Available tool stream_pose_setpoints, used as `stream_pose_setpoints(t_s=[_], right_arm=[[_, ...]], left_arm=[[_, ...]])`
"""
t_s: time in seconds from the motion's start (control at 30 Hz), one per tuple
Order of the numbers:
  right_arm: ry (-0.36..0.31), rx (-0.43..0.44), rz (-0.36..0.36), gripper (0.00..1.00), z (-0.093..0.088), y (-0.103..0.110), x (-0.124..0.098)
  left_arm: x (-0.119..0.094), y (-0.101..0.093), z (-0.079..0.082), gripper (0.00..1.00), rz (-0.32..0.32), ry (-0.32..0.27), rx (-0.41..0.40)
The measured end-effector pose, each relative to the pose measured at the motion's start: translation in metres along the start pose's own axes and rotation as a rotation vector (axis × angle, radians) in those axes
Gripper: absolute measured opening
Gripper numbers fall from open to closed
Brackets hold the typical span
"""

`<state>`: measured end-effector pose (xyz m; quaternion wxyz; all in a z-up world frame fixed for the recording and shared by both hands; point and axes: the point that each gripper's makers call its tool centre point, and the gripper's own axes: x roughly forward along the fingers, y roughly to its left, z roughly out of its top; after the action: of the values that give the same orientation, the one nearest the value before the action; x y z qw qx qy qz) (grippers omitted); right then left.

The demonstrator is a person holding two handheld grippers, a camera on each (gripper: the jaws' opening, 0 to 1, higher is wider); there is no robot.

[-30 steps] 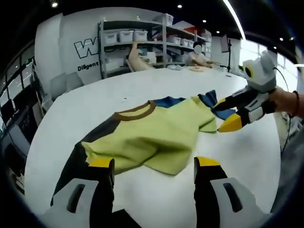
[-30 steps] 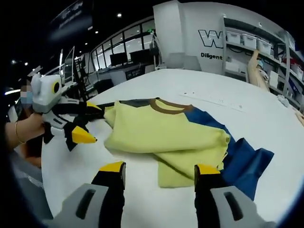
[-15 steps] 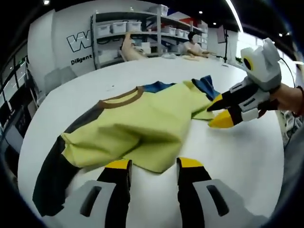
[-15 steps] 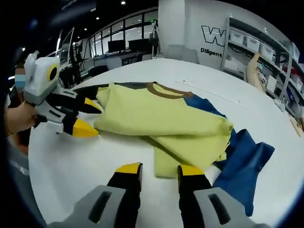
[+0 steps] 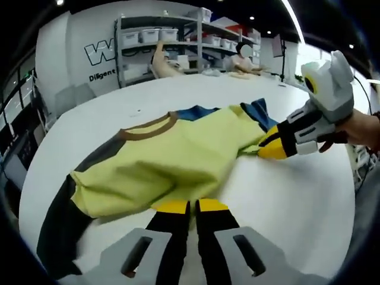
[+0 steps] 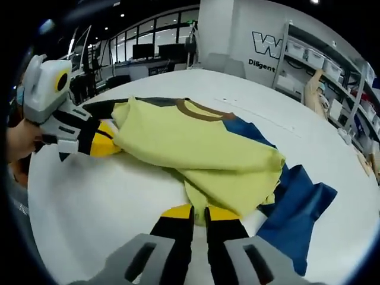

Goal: Fold the garment on the visible template until the final outline fits inside the template.

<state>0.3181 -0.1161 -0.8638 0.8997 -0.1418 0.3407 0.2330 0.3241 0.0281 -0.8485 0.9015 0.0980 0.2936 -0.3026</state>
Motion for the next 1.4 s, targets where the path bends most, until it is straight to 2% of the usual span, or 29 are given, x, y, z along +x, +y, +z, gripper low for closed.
stream_pose_setpoints(t_s=[0.23,0.4,0.5,0.67,0.73,0.8,1.03,1.23,1.3,1.4], right_arm=[[0.013,0.004,0.032,0.0,-0.003,0.002,-0.015],[0.006,0.01,0.045,0.0,-0.002,0.004,-0.032],[0.006,0.047,0.063,0.0,-0.002,0.007,-0.043],[-0.001,0.046,0.095,0.0,-0.003,0.014,-0.063],[-0.002,0.046,0.108,0.0,-0.005,0.016,-0.074],[-0.005,0.053,0.119,0.0,-0.004,0.018,-0.079],[-0.038,0.048,0.143,0.0,0.0,0.026,-0.107],[-0.065,0.048,0.157,0.0,0.005,0.032,-0.116],[-0.08,0.053,0.151,0.0,0.008,0.032,-0.121],[-0.09,0.054,0.148,0.0,0.01,0.032,-0.126]], left_arm=[[-0.016,-0.005,0.014,0.0,-0.044,-0.02,-0.019],[-0.028,-0.01,0.016,0.0,-0.061,-0.022,-0.03],[-0.033,-0.012,0.015,0.0,-0.066,-0.009,-0.017],[-0.049,-0.014,0.017,0.0,-0.067,-0.002,-0.031],[-0.057,-0.017,0.013,0.0,-0.068,0.035,-0.043],[-0.061,-0.019,0.013,0.0,-0.07,0.032,-0.04],[-0.083,-0.026,0.021,0.0,-0.096,0.019,-0.019],[-0.096,-0.028,0.031,0.0,-0.106,0.001,-0.01],[-0.102,-0.03,0.034,0.0,-0.11,0.006,0.021],[-0.108,-0.037,0.04,0.0,-0.138,0.007,0.015]])
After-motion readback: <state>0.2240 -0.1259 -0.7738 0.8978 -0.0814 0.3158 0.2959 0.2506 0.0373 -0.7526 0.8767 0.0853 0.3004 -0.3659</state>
